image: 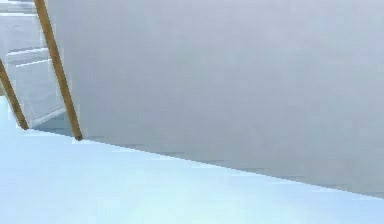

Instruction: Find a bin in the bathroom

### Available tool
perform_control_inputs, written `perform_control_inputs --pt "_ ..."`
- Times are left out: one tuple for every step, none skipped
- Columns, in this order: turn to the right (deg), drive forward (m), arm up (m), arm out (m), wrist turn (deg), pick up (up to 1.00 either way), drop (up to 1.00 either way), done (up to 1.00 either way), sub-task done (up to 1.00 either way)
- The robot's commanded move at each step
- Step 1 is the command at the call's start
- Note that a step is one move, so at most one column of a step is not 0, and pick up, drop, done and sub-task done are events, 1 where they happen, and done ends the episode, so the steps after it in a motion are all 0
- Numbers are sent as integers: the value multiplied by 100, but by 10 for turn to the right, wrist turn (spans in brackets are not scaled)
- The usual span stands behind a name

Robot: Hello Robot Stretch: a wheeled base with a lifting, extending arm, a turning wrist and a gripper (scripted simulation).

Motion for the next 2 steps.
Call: perform_control_inputs --pt "30 0 0 0 0 0 0 0 0" --pt "0 30 0 0 0 0 0 0 0"
